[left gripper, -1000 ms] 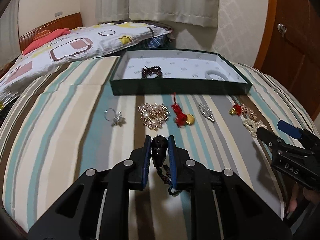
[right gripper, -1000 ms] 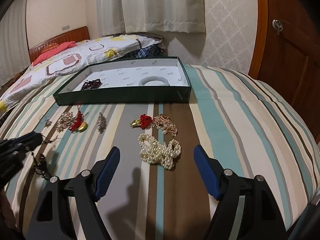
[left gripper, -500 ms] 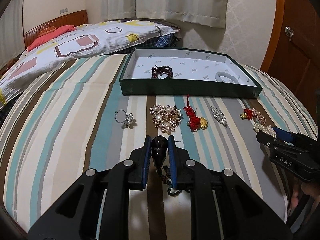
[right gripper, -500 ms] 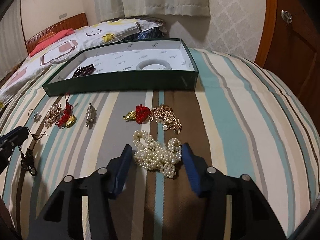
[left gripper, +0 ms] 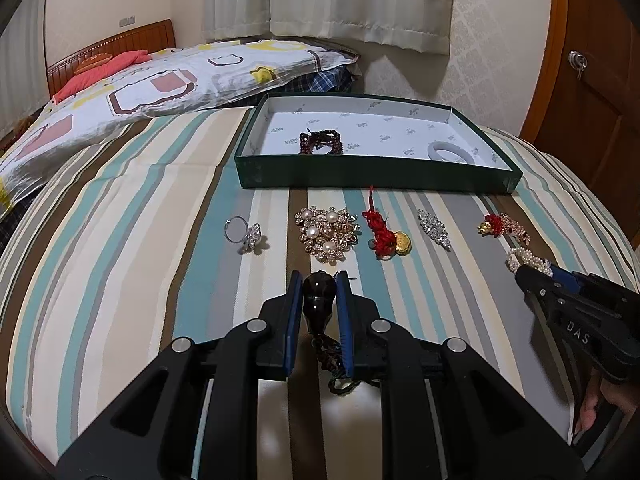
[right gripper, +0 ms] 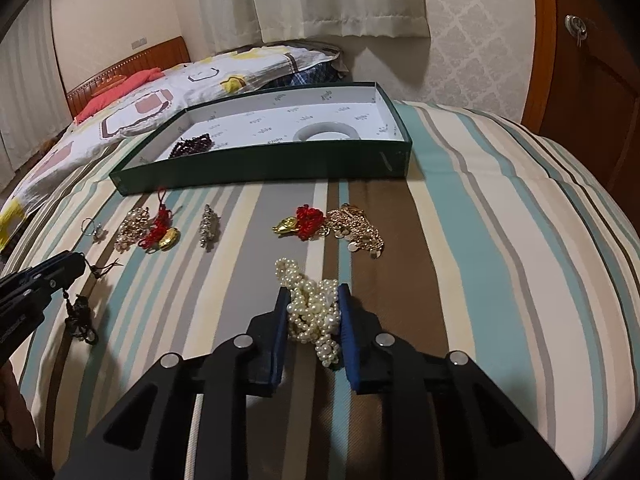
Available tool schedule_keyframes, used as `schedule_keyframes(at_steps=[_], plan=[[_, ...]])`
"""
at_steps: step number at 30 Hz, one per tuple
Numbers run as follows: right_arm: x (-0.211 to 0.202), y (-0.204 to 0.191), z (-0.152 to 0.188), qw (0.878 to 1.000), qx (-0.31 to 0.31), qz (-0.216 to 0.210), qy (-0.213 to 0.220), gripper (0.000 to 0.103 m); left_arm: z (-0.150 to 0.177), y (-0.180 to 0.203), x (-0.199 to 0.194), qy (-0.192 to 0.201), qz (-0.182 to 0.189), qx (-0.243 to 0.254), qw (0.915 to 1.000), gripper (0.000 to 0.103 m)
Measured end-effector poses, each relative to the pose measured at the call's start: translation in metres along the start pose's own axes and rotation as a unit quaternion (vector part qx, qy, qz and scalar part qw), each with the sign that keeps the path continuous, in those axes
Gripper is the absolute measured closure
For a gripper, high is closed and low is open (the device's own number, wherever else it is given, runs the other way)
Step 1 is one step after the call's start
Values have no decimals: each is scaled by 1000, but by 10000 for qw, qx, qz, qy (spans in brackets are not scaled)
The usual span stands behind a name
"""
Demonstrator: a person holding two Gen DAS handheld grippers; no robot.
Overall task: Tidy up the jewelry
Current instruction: 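Grasp the black bead pendant with the left tool while the right tool grasps the pearl necklace, then carry pendant and pearl necklace into the green box and open both tools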
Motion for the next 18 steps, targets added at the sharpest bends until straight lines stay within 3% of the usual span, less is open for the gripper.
schedule_keyframes(at_steps=[18], plan=[[-25,-8,-26,9992,-2,-83,400,79,-22,11,-16,237,118,-15,9996,86]])
Point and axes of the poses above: each gripper's, at about its wrist camera, not at the fingertips, and x roughly the way its jaws point, y to its right, z to its underside, the point moved 9 cm from there along x, roughly the way its jaws point, and after that the axes turned 7 degrees about -x, right-handed, at the moved point
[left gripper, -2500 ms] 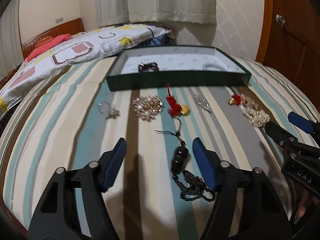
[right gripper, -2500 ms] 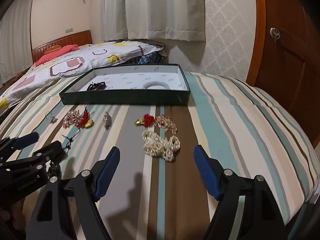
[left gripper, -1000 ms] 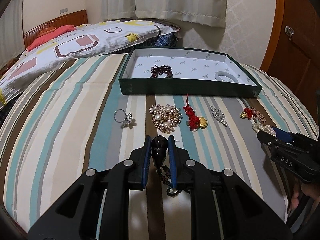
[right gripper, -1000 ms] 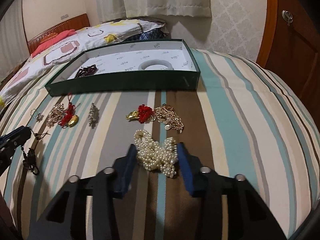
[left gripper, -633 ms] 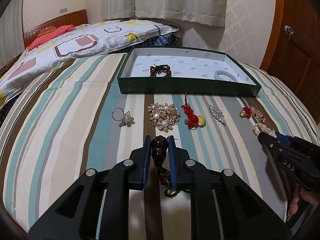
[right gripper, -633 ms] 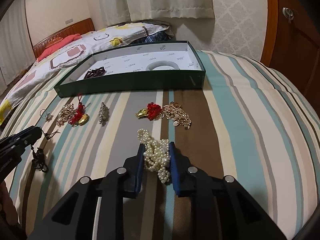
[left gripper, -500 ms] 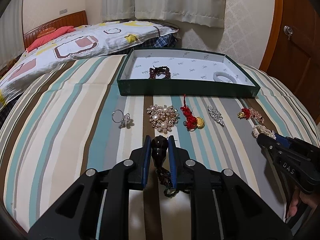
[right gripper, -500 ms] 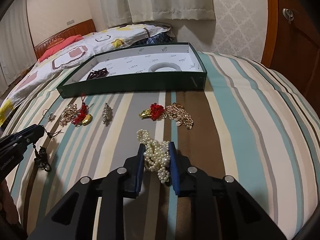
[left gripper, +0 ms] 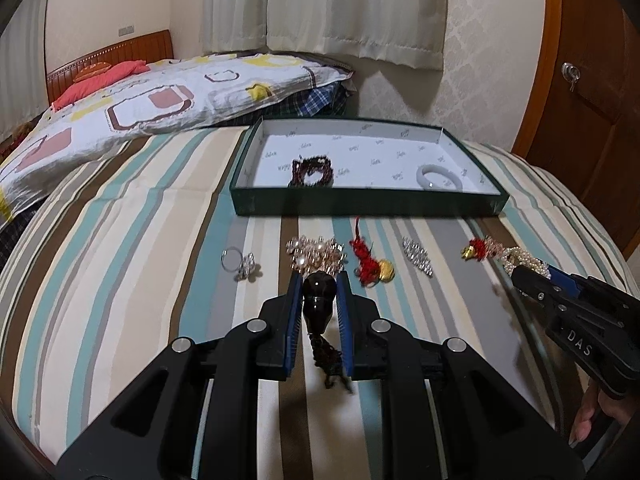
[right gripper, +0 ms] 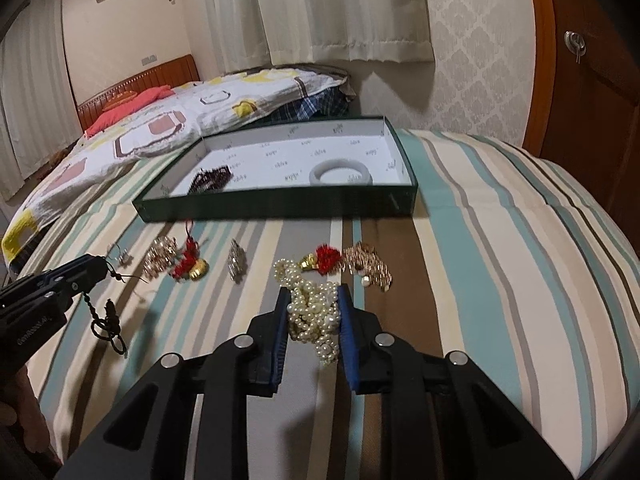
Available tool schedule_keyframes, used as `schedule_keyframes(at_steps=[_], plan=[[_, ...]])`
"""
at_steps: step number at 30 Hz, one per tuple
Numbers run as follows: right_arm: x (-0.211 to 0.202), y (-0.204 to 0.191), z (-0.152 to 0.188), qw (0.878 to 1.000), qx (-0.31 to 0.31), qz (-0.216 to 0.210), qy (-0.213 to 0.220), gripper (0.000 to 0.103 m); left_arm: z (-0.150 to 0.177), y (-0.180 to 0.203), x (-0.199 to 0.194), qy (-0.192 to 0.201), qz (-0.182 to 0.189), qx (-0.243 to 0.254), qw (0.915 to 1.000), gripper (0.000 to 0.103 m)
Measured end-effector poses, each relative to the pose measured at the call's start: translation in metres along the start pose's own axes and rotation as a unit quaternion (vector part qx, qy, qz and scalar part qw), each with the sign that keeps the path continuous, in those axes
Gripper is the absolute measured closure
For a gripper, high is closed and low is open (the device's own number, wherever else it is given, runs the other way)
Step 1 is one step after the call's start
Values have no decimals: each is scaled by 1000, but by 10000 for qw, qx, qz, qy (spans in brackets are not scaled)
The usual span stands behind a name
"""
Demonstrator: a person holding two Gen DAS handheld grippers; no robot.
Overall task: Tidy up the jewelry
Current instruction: 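Carry pendant and pearl necklace into the green box and open both tools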
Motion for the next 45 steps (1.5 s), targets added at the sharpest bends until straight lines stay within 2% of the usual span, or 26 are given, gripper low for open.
schedule_keyframes(at_steps=[11,17,24,32,39,45], plan=[[-11,4,-52,9988,-28,35,485,79,-51,20,-6,397,202,17,9990,86],[-4,12,-90,9972,-62,72,741,79,-86,37,7,624,284,66,9976,86],[23,20,-128,9958,-143,137,899,79,-115,57,39,688,297,140,9971,86],[79,36,-147,9977,-81,96,666,79,-141,66,99,502,147,138,9985,86],[124,53,-145,9994,14,71,326,79,-146,66,158,51,1,92,9999,86],[152,58,-140,10000,30,72,3,79,-143,64,190,-326,-132,74,9994,86]])
Point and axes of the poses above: each gripper's, at about its wrist camera, not at the fingertips, and x roughly the way its jaws point, y to its right, z to its underside, the point moved 9 cm from there along x, roughly the way its jaws point, and after that the axes turned 7 degrees about -x, right-handed, at the moved point
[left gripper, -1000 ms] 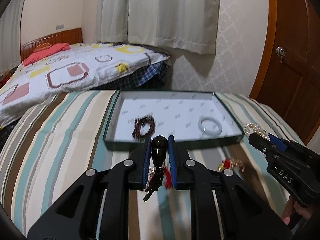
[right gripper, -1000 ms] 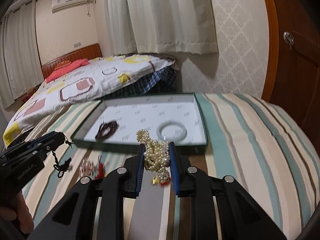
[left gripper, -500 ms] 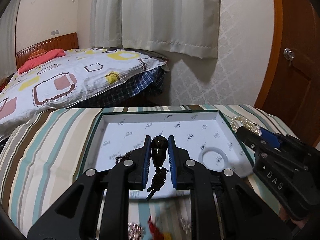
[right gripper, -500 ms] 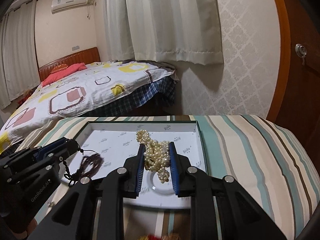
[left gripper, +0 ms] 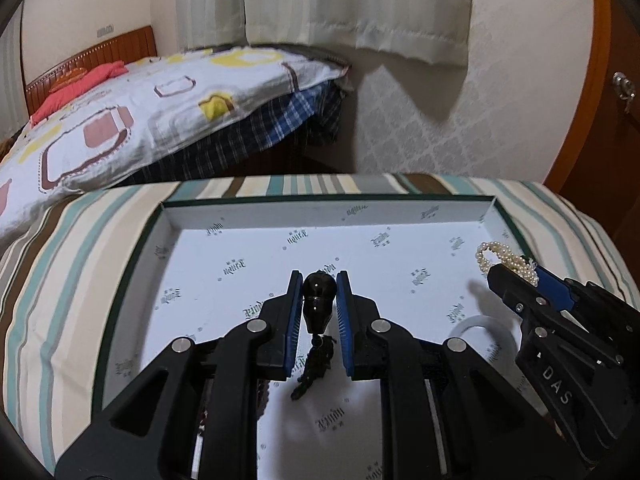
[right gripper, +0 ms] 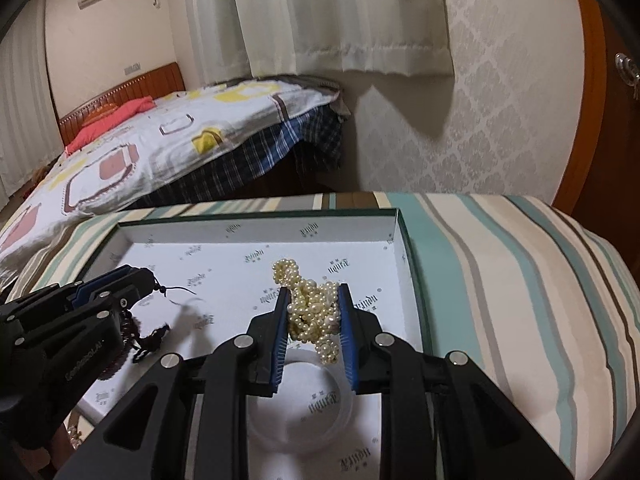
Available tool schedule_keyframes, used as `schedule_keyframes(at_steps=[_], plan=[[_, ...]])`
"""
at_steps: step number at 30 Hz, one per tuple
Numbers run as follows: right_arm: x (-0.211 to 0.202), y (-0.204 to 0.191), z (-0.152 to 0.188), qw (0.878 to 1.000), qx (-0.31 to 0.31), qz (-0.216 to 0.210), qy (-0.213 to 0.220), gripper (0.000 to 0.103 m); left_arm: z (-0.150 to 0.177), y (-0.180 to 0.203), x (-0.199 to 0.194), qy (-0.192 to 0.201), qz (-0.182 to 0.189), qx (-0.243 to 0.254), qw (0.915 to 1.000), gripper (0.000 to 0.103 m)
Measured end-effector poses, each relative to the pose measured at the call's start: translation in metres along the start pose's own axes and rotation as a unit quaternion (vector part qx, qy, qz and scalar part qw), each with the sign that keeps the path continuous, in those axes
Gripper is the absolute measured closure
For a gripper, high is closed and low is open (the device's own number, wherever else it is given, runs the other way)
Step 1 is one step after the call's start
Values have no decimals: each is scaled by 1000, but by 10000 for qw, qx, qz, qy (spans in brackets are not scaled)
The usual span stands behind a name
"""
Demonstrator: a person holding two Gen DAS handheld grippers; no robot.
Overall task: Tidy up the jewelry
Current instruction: 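Carry pendant and pearl necklace into the green box and open both tools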
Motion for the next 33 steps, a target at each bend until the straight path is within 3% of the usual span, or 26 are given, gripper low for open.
schedule_keyframes(at_steps=[8,18,24,28,33], plan=[[16,4,0,9993,7,35,-363,79,6,2,21,-376,-171,134,9991,86],[26,4,0,9980,-50,105,-626,79,6,1,29,-502,-262,176,9982,85],[31,3,3,9970,-55,102,-760,77,4,3,28,-467,-246,187,9984,74],[30,2,2,9973,-70,112,-716,64,5,3,28,-467,-218,157,9985,65],[29,2,0,9977,-77,121,-665,60,3,4,27,-426,-178,137,9988,56]])
Point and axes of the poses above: each gripper's, at about its wrist camera, not at the fingertips, and x roughly the way its jaws point, y to its right, z to its underside, the point moved 9 cm from there along x, roughly the way its jaws point, and after that the axes turned 7 degrees about -x, right-handed, at the moved point
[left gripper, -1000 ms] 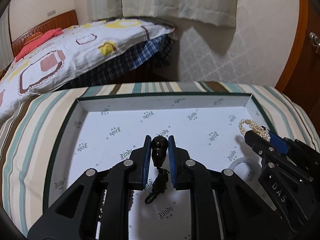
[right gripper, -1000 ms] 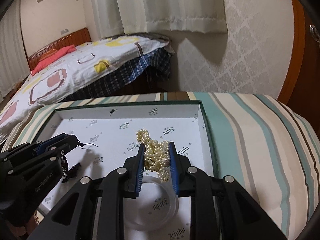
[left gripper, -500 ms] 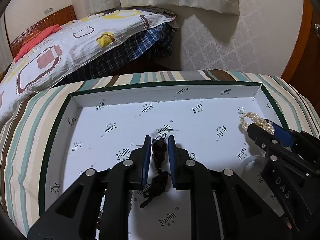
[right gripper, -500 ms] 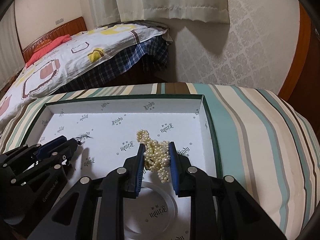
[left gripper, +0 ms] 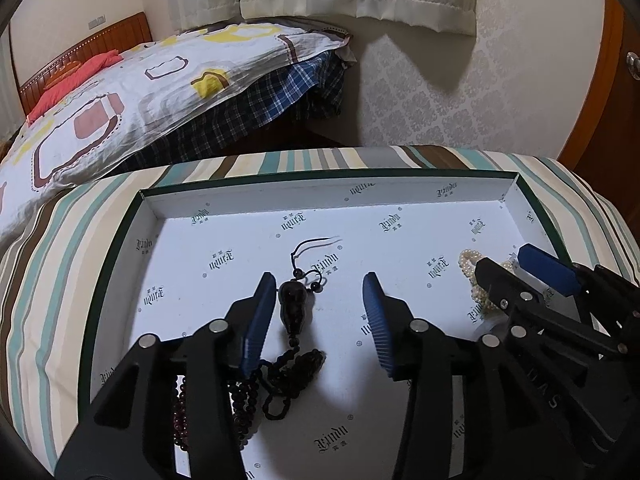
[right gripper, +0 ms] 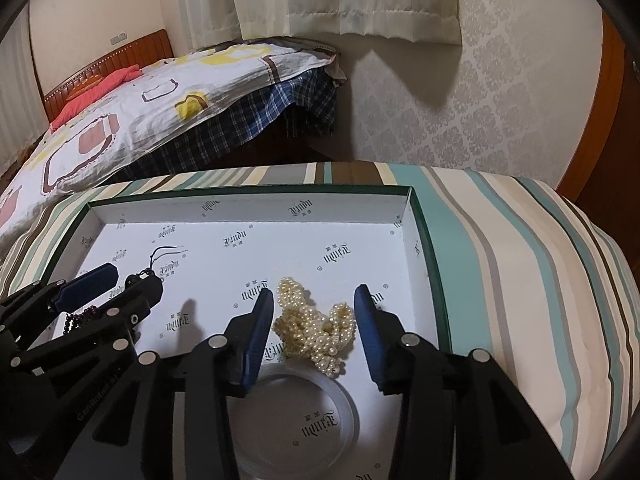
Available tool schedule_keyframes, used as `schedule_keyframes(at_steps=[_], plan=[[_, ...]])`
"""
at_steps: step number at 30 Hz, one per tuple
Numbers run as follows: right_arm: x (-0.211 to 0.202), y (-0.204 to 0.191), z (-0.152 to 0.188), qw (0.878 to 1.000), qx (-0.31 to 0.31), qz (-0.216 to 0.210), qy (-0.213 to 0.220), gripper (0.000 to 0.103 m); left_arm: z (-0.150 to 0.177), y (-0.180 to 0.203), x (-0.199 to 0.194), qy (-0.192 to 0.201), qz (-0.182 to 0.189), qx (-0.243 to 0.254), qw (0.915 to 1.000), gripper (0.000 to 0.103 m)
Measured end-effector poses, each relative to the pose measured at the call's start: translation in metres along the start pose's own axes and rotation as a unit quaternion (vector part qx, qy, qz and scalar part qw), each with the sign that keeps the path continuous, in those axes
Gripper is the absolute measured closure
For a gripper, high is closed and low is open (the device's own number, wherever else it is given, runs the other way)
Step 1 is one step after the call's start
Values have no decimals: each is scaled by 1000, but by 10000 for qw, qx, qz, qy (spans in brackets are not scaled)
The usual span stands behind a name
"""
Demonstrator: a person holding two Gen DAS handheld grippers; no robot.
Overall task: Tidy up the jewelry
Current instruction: 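Carry pendant and pearl necklace into the green box and open both tools, then raise both open tools out of the box back over the table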
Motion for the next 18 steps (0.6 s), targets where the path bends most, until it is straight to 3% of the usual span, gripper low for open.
schedule_keyframes(at_steps=[10,18], plan=[[-14,2,-5,9997,-5,74,244,55,-3,-5,-11,149,81,-154,9997,41],[-47,1,-6,9982,46,96,590,51,-7,-8,-58,683,124,-29,9976,33]])
Point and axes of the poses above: each gripper's, at about its wrist camera, not at the fingertips, and x roughly the way its jaws point, y to its right, z to its underside, the point moved 9 cm from there along x, roughly the way its jaws point, and after that the axes turned 7 degrees about -x, right-handed, at the moved point
